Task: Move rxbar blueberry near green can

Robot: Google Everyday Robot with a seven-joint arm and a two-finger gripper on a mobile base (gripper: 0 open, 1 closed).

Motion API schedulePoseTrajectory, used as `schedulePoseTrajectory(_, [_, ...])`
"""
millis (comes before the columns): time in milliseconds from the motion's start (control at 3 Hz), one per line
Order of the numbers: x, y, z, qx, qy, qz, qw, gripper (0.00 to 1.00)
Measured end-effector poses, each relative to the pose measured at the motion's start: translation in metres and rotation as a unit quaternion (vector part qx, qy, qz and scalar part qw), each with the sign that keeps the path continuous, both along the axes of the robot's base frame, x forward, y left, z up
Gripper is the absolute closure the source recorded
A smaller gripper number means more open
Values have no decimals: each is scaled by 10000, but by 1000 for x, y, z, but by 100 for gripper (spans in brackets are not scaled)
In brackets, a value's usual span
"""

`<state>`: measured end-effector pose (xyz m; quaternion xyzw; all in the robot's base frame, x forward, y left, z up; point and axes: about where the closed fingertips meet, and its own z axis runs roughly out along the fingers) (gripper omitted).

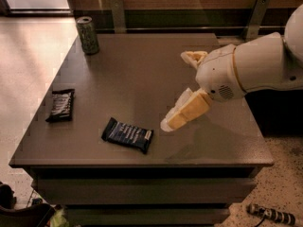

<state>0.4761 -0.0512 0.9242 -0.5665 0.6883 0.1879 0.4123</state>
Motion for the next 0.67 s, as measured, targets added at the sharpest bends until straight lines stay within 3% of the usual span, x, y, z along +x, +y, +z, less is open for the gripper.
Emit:
schedulePoseTrajectory(333, [2, 22, -2, 181, -64, 143, 9997, 0])
schedulePoseTrajectory(667, [3, 27, -2, 224, -78, 178, 9996, 0])
